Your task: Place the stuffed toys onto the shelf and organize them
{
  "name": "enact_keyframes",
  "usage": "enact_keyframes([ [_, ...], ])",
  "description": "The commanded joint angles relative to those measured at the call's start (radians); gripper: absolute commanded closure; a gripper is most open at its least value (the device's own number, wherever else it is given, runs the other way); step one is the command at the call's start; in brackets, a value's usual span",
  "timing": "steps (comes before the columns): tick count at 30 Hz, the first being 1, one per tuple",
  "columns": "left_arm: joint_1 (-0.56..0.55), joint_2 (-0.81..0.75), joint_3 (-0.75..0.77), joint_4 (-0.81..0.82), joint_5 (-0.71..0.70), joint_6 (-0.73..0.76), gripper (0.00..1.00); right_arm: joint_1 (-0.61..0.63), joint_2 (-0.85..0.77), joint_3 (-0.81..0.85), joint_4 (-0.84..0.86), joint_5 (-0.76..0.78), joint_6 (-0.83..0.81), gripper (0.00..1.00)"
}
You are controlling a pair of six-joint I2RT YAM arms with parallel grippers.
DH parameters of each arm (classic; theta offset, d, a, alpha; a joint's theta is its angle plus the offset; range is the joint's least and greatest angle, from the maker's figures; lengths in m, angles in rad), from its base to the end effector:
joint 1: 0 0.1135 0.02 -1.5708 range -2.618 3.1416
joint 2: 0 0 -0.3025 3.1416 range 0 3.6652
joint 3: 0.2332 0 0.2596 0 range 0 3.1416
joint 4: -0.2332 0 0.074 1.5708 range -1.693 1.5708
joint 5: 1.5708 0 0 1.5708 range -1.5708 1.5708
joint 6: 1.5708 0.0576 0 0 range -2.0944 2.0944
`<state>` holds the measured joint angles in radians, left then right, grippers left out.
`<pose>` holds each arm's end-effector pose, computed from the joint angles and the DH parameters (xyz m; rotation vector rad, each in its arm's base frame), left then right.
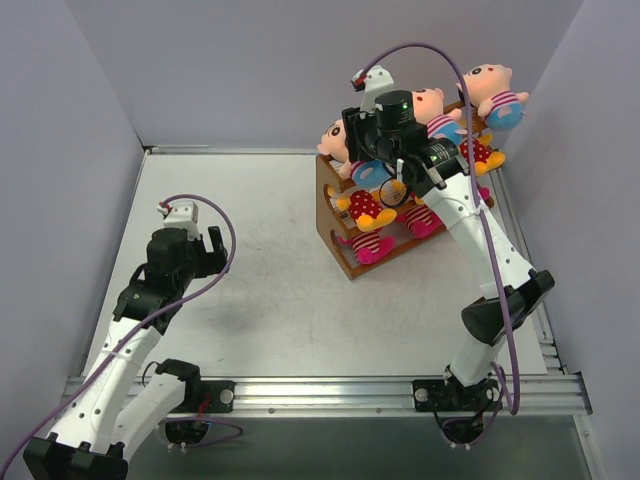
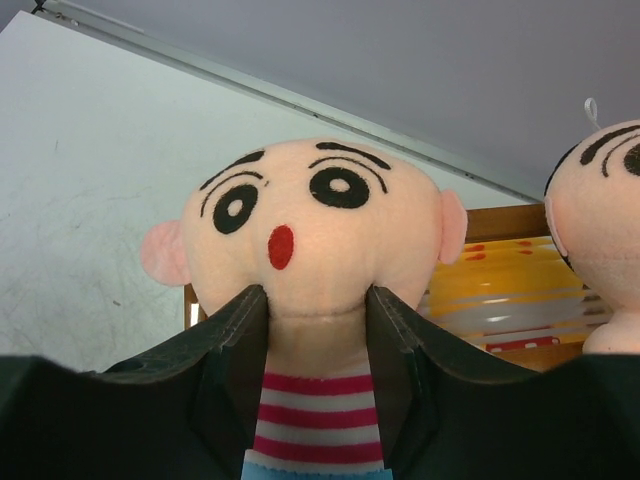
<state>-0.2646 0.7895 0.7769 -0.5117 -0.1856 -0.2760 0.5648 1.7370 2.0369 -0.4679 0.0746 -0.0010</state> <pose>0.1701 -0.0351 0.3197 -0.1238 2.0843 -0.1342 0.3598 0.2229 0.5218 -0.4356 1.6960 0.3485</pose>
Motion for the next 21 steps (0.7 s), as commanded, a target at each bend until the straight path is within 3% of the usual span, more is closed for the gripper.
enact_keyframes([
  [1, 0.008, -0.009, 0.012, 0.053, 0.008, 0.009, 0.06, 0.009, -0.048, 0.008, 0.018, 0.008, 0.001, 0.55],
  [16, 0.008, -0.026, 0.012, 0.056, 0.011, 0.008, 0.06, 0.009, -0.085, -0.007, 0.071, 0.004, 0.001, 0.23],
  [21, 0.010, -0.035, 0.010, 0.056, 0.011, 0.009, 0.06, 0.009, -0.102, -0.020, 0.086, 0.002, 0.001, 0.19],
])
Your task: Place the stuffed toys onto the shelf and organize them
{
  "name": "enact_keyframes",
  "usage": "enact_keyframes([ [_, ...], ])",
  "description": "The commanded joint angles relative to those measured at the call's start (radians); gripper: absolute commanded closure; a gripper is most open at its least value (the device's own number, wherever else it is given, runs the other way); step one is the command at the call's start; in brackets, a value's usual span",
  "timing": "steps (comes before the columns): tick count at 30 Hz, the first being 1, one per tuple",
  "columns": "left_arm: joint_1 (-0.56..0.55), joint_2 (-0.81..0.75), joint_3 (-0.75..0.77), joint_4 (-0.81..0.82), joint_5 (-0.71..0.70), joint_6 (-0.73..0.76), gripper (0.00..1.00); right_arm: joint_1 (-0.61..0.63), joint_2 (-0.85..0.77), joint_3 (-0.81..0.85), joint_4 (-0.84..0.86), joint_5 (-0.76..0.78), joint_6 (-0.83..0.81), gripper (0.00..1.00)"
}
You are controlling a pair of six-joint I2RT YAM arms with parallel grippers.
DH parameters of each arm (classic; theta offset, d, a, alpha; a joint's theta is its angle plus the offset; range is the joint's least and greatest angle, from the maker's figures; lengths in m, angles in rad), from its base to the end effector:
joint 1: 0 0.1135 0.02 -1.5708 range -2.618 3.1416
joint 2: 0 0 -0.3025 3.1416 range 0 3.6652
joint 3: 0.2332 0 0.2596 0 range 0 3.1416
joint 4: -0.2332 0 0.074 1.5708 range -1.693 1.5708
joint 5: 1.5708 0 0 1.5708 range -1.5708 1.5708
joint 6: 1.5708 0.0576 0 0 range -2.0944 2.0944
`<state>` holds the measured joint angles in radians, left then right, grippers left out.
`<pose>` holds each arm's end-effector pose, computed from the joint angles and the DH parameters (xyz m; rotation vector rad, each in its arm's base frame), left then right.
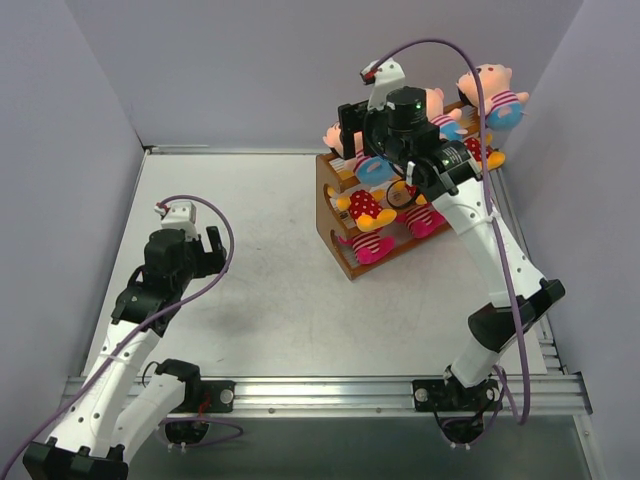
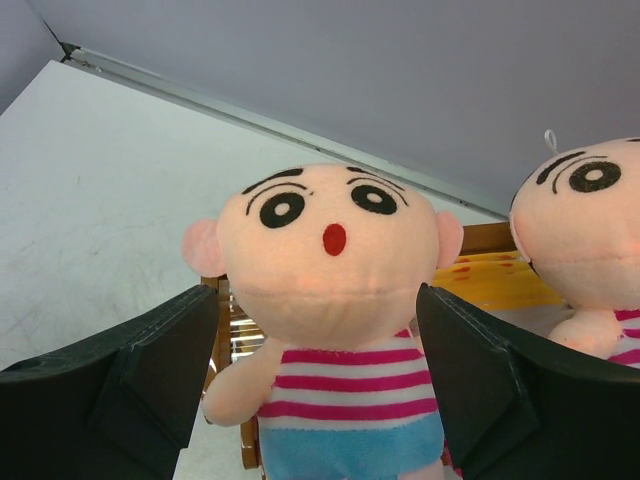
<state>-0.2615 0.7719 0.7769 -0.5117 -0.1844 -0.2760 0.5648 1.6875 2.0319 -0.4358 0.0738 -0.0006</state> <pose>0.1667 -0.0337 0.3224 -0.1275 2.0671 -0.1389 0.3432 0.2124 0.5437 -0.4128 1.6232 0.3659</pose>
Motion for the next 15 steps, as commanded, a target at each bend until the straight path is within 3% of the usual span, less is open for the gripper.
enact_keyframes([
  [1, 0.007, -0.019, 0.010, 0.056, 0.010, 0.009, 0.06, 0.009, -0.058, -0.019, 0.058, 0.004, 0.001, 0.19],
  [15, 0.005, -0.029, 0.009, 0.056, 0.010, 0.011, 0.06, 0.007, -0.077, -0.059, 0.086, 0.009, 0.001, 0.18],
])
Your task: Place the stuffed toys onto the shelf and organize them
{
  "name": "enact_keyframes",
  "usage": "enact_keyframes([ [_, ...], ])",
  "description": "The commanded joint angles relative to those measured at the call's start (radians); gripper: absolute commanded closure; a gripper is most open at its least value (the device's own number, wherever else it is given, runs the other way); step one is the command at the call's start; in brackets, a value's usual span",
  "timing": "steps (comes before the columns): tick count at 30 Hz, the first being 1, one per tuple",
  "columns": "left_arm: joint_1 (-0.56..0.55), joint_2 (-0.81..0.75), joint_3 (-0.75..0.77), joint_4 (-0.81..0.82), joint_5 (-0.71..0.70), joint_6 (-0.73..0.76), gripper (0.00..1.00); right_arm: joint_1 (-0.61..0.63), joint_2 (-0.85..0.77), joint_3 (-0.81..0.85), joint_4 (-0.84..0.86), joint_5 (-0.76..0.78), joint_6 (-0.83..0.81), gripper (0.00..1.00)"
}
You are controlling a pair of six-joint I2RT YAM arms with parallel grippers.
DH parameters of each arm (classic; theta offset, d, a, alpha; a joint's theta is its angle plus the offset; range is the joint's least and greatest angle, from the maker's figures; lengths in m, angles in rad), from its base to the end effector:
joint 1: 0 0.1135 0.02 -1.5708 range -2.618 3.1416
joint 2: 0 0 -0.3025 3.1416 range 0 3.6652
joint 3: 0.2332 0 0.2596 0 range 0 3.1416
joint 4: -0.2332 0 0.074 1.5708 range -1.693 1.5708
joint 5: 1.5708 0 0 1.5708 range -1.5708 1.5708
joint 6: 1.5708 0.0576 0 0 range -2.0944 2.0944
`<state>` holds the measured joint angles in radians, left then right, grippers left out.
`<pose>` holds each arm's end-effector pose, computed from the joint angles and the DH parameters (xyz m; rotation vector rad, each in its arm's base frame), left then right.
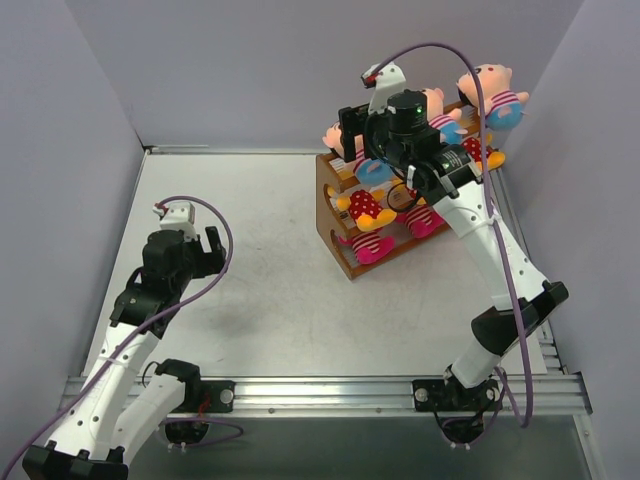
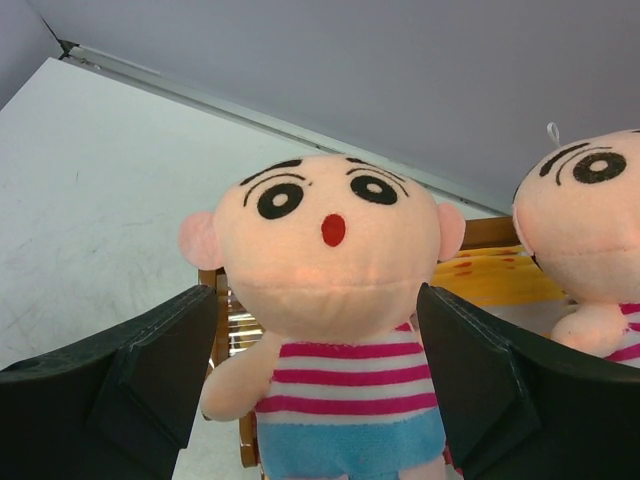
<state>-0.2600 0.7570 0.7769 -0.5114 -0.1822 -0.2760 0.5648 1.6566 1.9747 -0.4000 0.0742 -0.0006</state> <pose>0.1637 -0.0328 0.3246 -0.1288 2.0525 -0.1448 0.3385 0.2095 0.5401 -0.4096 1.6142 0.3675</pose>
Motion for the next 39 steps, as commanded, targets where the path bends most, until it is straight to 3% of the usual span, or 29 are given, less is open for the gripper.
enact_keyframes([
  [1, 0.005, -0.016, 0.009, 0.057, 0.007, 0.011, 0.06, 0.007, -0.053, -0.008, 0.062, 0.009, 0.001, 0.18],
  [13, 0.005, -0.106, -0.002, 0.068, 0.032, 0.000, 0.06, 0.001, -0.389, -0.286, 0.226, 0.140, -0.071, 0.10],
  [18, 0.002, -0.186, 0.034, 0.031, 0.023, -0.008, 0.06, -0.002, -0.529, -0.385, 0.262, 0.272, -0.088, 0.00],
  [31, 0.002, -0.479, 0.225, -0.193, -0.141, 0.023, 0.06, 0.001, -1.078, -0.793, 0.418, 0.467, -0.136, 0.00],
  [39, 0.004, -0.619, 0.246, -0.265, -0.169, 0.040, 0.06, 0.003, -1.339, -0.944, 0.323, 0.564, -0.134, 0.00],
])
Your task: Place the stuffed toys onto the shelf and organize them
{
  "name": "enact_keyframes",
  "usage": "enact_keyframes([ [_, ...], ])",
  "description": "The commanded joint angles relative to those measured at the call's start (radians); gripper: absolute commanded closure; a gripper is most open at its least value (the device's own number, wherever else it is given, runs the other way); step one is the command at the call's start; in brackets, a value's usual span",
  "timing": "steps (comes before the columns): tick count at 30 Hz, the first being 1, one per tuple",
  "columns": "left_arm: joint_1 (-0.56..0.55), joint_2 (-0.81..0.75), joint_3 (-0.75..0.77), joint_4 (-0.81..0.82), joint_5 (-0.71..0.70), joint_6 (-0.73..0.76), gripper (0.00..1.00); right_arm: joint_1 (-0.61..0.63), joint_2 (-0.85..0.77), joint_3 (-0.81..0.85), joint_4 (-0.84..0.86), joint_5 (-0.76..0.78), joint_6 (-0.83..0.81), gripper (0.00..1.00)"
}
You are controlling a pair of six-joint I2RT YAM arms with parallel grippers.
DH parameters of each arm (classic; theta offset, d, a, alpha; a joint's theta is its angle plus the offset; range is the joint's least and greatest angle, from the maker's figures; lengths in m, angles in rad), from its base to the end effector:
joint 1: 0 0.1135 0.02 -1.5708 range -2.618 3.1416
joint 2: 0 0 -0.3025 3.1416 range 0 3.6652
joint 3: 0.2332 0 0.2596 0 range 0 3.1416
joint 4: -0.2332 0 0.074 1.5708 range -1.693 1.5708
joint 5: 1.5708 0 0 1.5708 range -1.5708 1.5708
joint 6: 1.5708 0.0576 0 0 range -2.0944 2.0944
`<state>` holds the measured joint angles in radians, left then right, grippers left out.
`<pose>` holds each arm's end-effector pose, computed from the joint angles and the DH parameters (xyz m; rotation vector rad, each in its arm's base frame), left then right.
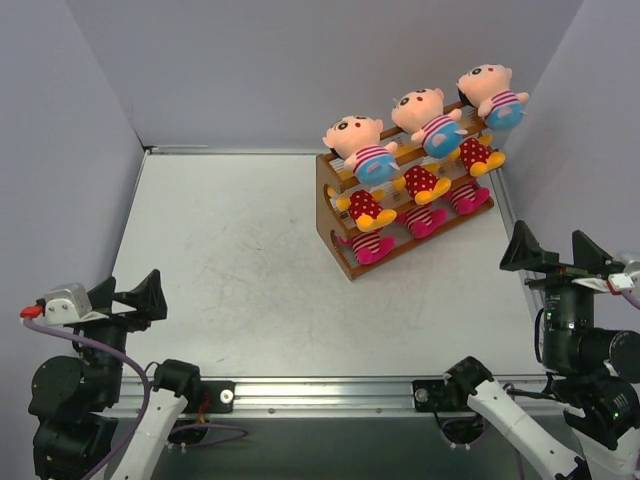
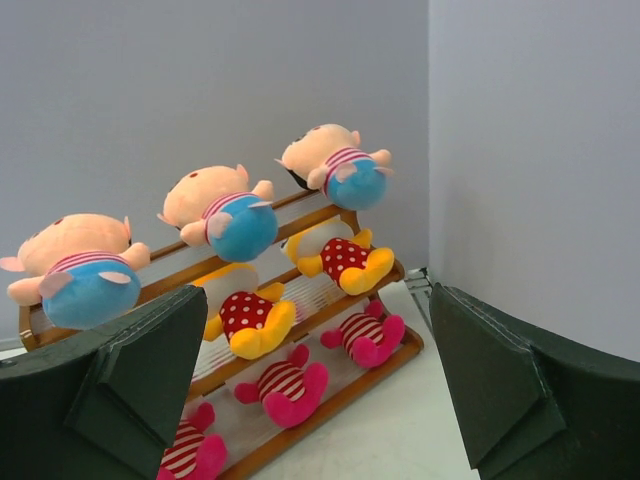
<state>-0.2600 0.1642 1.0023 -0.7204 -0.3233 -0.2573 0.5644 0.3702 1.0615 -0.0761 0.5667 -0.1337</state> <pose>-0.0208 0.0245 0.4059 -0.2619 1.4383 -0.1871 0.0119 -0.0291 0.5009 0.1727 1.0488 0.1188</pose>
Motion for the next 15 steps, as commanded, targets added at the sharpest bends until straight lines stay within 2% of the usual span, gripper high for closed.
enact_keyframes([
  [1, 0.002, -0.047, 0.019, -0.060, -0.029, 0.021, 0.06, 0.003, -0.095, -0.052, -0.028, 0.070, 0.000, 0.01],
  [10, 0.002, -0.160, -0.057, -0.054, -0.091, 0.010, 0.06, 0.029, -0.327, -0.175, -0.048, 0.055, -0.050, 0.00],
  [15, 0.002, -0.219, -0.128, -0.027, -0.089, 0.007, 0.06, 0.104, -0.366, -0.210, -0.091, 0.151, -0.041, 0.00],
])
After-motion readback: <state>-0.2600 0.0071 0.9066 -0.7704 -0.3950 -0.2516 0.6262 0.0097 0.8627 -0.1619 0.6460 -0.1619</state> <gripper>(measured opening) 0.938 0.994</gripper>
